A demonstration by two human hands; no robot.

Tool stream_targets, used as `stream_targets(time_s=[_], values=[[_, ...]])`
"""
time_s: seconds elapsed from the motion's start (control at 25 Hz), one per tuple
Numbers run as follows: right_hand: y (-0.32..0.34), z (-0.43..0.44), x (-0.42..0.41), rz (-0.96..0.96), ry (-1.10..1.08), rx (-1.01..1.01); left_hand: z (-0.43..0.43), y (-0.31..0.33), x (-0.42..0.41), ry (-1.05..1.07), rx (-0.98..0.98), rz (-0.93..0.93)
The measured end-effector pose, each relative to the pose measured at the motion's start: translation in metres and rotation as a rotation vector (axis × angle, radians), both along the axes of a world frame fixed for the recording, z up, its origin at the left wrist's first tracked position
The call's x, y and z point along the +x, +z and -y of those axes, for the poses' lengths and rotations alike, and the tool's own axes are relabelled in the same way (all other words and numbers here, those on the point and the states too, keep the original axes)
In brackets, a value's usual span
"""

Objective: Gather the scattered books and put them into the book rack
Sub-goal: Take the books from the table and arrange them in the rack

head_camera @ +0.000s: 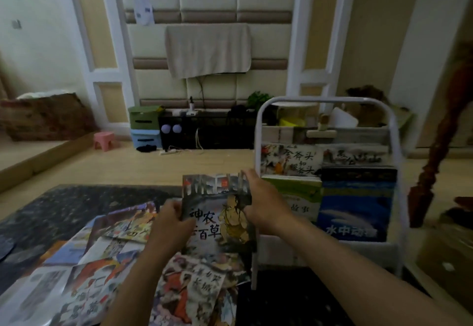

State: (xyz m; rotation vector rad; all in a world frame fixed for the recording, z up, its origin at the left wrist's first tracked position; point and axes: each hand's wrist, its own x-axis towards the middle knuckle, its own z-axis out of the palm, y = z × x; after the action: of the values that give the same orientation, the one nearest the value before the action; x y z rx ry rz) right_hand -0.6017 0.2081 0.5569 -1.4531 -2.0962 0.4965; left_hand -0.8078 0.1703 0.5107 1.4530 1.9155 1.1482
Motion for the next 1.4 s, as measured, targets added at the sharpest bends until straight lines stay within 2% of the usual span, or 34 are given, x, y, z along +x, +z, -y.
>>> stream_targets(time_s=[0.08,0.32,0.52,0.6,0.76,0.88,1.04,1.2,1.4], values=[[0.03,0.002,0.035,-0.053,-0.01,0.071,-0.008,0.034,0.03,-0.045,0.095,-0.081],[0.113,-0.013,0.149,-0.007,-0.134,0.409,-0.038,0.132,0.134,-0.275,0.443,-0.306],[0.141,-0.031,0.219,0.114,-0.331,0.592,-0.075,0.171,0.211,-0.32,0.563,-0.422],[0.139,-0.037,0.239,0.116,-0.341,0.607,-0.085,0.174,0.237,-0.337,0.574,-0.496],[0.118,-0.056,0.269,0.181,-0.392,0.621,-0.109,0.16,0.271,-0.359,0.474,-0.525],[0.097,-0.068,0.283,0.302,-0.473,0.639,-0.127,0.144,0.285,-0.39,0.446,-0.597],[0.078,-0.079,0.286,0.479,-0.537,0.643,-0.149,0.125,0.288,-0.379,0.427,-0.738],[0.064,-0.091,0.285,0.608,-0.558,0.76,-0.162,0.109,0.281,-0.305,0.496,-0.928],[0.053,-0.094,0.285,0.763,-0.573,0.733,-0.166,0.097,0.28,-0.245,0.491,-1.118]])
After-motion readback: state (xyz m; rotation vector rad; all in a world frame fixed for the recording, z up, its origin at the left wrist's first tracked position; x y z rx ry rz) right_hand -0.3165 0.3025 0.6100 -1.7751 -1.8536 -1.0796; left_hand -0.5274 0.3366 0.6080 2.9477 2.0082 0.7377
